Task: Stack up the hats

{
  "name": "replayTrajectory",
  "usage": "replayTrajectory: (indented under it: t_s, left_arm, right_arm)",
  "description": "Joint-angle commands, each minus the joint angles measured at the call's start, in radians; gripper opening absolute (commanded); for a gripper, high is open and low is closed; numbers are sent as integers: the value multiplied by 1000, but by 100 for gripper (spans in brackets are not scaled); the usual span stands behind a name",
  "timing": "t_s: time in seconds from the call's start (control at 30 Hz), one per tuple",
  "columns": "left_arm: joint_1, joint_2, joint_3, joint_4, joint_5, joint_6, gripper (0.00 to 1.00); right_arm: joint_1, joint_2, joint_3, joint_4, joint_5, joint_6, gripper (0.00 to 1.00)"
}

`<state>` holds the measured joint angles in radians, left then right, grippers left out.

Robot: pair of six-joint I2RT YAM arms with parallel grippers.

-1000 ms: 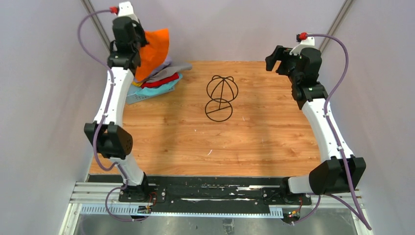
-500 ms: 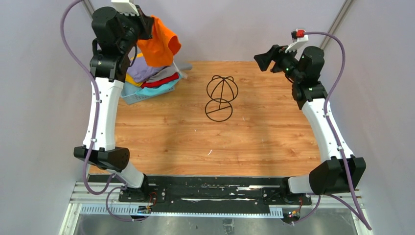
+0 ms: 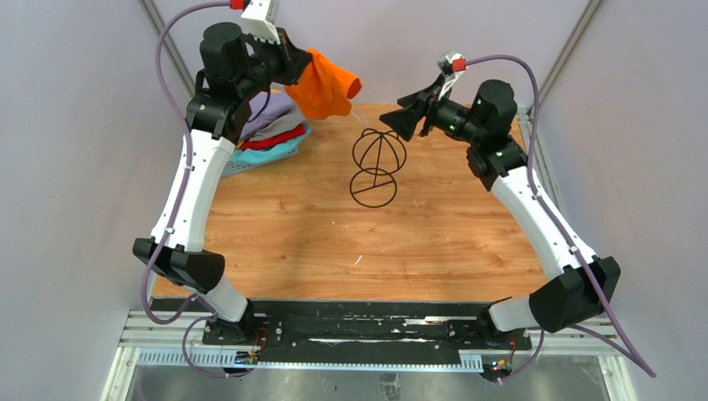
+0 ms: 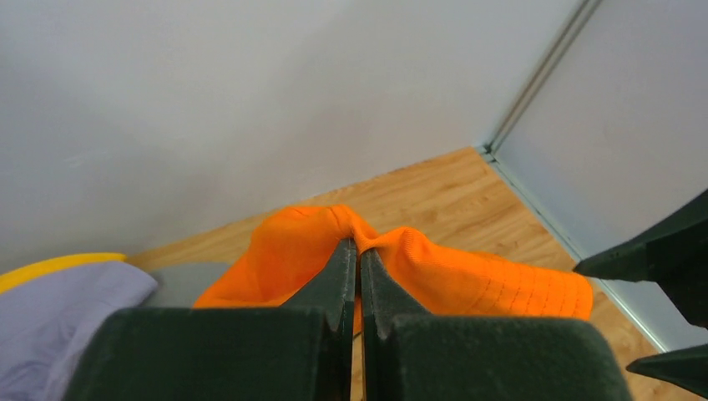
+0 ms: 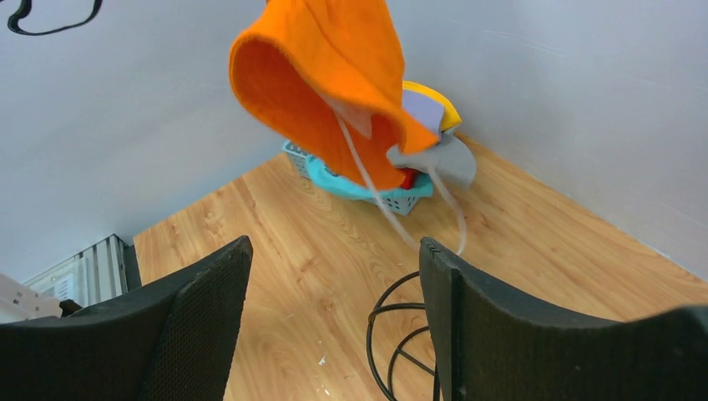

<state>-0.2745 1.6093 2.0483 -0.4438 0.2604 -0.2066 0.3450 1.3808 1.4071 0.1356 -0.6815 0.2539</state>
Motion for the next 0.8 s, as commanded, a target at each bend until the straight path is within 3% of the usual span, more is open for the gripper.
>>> replayTrajectory:
  t_s: [0.0,0.5,0.67,0.77]
  left_arm:
    - [-16,-31,-24,55,110,-11,0]
    - [-23,-58,-54,69,227,-32,0]
    - [-25,-54,-62,77,259,-46,0]
    - [-25,-56,-70,75,266,-47,0]
  right_arm:
    - [41,40,57,11,-4,-59,72]
    - [112,164,150,-22,-21,-146,70]
    - [120,214,195,-10,-20,-163,66]
    - [122,243,224,-8,-18,-184,58]
